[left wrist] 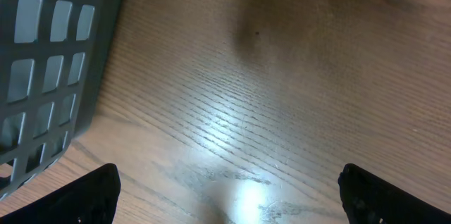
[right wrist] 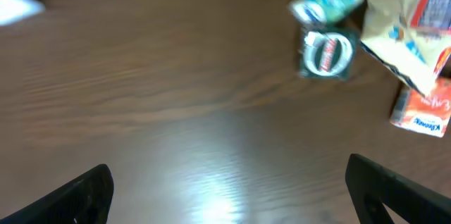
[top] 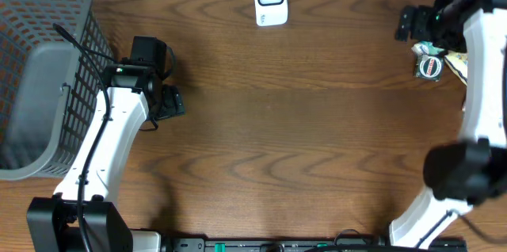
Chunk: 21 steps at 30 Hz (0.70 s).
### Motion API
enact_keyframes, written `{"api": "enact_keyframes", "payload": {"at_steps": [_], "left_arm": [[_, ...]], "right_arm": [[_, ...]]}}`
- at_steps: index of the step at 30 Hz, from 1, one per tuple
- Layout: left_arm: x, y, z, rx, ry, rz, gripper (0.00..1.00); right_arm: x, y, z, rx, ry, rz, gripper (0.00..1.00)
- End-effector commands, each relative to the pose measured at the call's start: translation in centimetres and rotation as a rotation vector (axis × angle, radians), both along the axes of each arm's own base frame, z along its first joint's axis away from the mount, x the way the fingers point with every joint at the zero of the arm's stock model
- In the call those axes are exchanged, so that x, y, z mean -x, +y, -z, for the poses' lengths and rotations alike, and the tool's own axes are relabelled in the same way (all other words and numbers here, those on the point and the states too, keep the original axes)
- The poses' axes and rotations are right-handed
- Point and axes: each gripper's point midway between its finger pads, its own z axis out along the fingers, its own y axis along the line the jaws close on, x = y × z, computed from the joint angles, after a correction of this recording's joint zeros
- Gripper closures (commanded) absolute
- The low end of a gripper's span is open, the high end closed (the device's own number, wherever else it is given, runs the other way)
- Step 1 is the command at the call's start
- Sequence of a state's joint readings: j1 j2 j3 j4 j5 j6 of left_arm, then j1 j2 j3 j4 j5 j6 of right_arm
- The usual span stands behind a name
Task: Scan the item barcode
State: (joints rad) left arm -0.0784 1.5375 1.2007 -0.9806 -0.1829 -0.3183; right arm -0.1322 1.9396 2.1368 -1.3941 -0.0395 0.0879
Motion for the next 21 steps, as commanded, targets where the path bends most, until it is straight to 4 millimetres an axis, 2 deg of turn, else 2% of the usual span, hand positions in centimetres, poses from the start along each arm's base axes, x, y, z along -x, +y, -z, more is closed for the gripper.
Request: {"api": "enact_keyframes", "payload": {"at_steps": [1, 4, 7, 12, 14, 17, 21], "left_arm": [[0.2, 0.3, 0.1, -0.007, 0.003, -0.017, 0.03], [0.2, 0.3, 0.1, -0.007, 0.003, -0.017, 0.02], [0.2, 0.3, 0.1, -0.007, 0.003, -0.017, 0.02], [0.2, 0.3, 0.1, -0.007, 0.003, -0.017, 0.02], [0.2, 0.3, 0.1, -0.007, 0.003, -0.017, 0.02], [0.2, 0.3, 0.1, -0.007, 0.002, -0.017, 0.02], [0.2, 0.3, 0.1, -0.007, 0.003, -0.017, 0.02]], "right_arm": [[2.5, 4.3, -5.6, -0.032, -0.122, -0.085, 0.01], [5.3, 6.6, -8.2, -0.002, -0.16, -0.161, 0.01], [8.7, 8.7, -9.9, 0.026, -0.182, -0.227, 0.01], [14.5, 11.7, -11.2, 0.056, -0.238, -0.35, 0.01], [16.4, 12.1, -11.1, 0.058, -0.251, -0.382, 0.01], [20.4, 12.3, -10.7, 0.041, -0.26, -0.43, 0.01], [25.6, 10.9, -9.1, 0.033, -0.188, -0.433, 0.01]]}}
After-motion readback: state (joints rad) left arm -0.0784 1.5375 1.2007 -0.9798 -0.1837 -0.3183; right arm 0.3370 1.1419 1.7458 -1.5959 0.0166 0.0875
